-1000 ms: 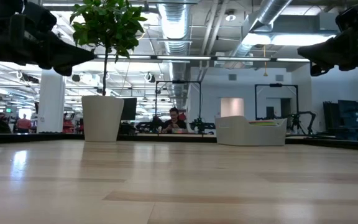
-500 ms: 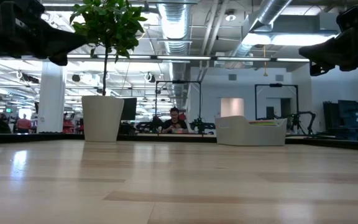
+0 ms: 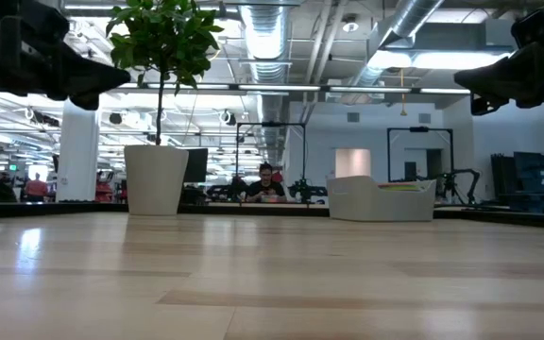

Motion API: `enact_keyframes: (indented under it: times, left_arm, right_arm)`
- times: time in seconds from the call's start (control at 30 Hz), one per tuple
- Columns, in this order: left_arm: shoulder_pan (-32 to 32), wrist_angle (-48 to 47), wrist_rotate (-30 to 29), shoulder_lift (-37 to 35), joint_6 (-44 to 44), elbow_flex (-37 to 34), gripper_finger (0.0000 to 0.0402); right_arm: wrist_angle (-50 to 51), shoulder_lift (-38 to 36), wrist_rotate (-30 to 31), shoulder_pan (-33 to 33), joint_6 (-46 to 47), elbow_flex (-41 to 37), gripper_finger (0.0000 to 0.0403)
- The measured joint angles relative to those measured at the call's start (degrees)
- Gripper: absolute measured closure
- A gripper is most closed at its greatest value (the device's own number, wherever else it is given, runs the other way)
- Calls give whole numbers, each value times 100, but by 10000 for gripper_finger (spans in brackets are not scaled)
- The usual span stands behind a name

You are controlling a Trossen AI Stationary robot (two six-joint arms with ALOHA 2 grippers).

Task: Nest measuring cups in basket
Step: Return to Home Position

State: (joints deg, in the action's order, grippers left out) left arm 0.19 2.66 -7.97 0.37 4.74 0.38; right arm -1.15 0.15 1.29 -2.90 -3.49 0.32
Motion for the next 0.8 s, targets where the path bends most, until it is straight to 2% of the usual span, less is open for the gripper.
enact_keyframes:
  times: [0.13, 0.5, 0.8]
  left_arm:
    - [0, 16, 3, 44, 40, 0, 388]
    - [0, 27, 6, 746, -81, 0, 388]
    - [0, 33, 7, 838, -87, 2, 388]
  right_arm:
    - [0, 0, 5, 0, 0, -2, 372]
    - [11, 1, 12, 0, 243, -2, 381]
    - [15, 1, 14, 0, 256, -2, 363]
